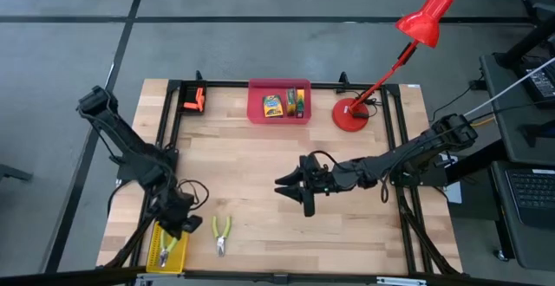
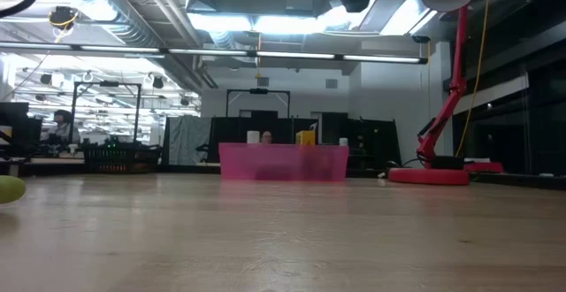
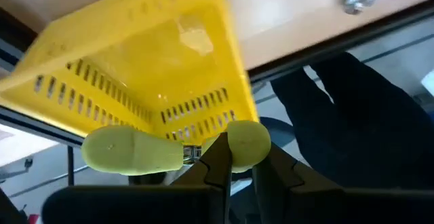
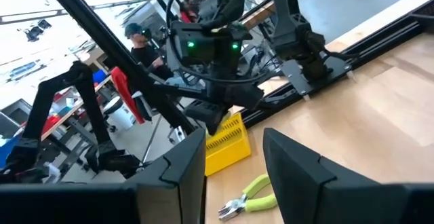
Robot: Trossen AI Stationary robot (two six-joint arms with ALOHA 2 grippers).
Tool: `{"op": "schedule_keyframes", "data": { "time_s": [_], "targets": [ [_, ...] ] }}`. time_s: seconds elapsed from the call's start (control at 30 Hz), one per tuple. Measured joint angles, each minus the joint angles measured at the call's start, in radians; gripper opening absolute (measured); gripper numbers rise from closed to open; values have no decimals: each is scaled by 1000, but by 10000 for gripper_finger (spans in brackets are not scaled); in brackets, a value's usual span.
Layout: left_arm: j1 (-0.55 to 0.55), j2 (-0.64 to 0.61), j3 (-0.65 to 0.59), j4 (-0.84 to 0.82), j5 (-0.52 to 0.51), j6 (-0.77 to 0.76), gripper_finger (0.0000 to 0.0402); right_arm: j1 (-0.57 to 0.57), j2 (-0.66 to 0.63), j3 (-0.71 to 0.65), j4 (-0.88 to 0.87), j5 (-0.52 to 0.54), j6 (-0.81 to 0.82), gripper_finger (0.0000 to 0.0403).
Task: Pick & Place School Supplies
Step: Put the green pliers into the yellow bin
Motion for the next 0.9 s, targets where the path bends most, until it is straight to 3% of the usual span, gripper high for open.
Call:
{"op": "schedule_keyframes", "data": {
  "time_s": [0.33, 0.67, 0.8, 0.9],
  "targets": [
    [-47, 0, -46, 24, -68, -17, 34, 13, 0, 0, -27, 0, 23, 153],
    [-58, 0, -46, 1, -110, -10, 192, 13, 0, 0, -39, 0, 25, 153],
    [-57, 0, -42, 35, -136, 9, 217, 12, 0, 0, -44, 1, 25, 153],
    [-53, 0, -1, 66, -237, 43, 216, 12, 0, 0, -44, 1, 26, 153]
  ]
}}
